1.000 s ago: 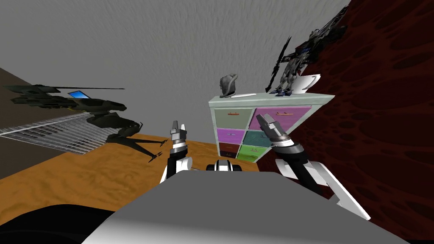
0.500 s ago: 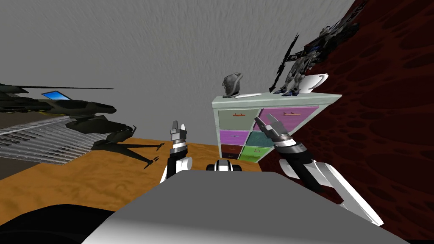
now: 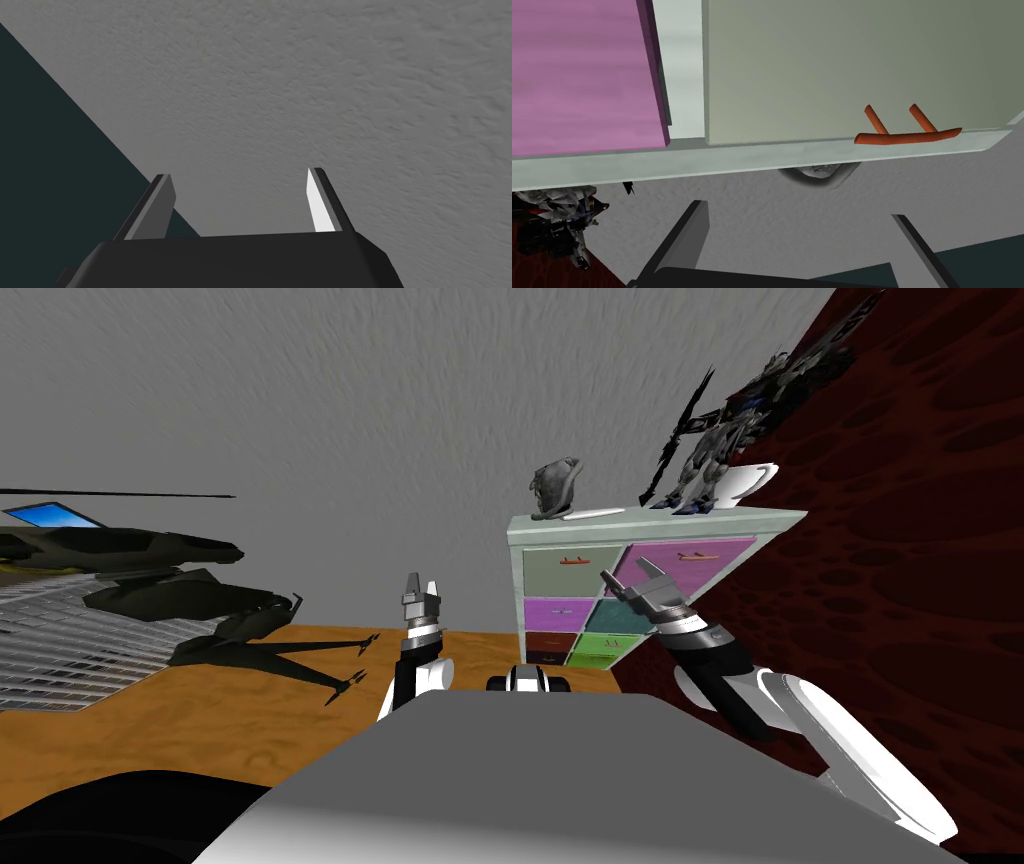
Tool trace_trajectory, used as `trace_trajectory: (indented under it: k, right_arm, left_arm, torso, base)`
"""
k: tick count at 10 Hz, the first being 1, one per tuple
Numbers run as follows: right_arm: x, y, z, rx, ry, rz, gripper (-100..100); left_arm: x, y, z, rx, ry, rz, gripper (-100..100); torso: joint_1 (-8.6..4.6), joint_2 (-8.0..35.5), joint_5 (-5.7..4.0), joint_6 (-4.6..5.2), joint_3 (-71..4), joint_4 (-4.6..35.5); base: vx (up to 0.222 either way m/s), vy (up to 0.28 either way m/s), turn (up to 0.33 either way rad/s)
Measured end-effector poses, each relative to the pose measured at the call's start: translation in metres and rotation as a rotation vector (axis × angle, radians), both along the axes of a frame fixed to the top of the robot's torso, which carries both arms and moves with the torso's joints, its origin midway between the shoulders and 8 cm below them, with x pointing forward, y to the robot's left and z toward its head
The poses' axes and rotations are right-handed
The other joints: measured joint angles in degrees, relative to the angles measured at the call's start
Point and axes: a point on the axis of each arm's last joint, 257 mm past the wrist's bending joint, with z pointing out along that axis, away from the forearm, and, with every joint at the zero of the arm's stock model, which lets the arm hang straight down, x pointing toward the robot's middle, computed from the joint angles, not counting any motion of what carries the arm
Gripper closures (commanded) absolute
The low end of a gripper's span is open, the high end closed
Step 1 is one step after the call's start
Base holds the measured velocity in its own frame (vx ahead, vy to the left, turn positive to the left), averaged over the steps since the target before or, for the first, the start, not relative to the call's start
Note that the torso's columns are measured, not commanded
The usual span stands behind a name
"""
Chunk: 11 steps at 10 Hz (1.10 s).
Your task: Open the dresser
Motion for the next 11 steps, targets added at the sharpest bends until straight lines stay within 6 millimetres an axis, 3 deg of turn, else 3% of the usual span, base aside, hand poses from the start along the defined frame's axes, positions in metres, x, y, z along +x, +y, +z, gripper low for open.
trace_trajectory:
  k: [11]
  right_arm:
    - [0.018, -0.049, -0.026, -0.587, 0.005, -0.234, -100]
  left_arm:
    - [0.000, 0.000, 0.000, 0.000, 0.000, 0.000, 0]
  torso:
    - [-0.01, 0.1, -0.01, 0.01, 0.1, 0.0]
  base:
    - [0.039, 0.104, -0.096]
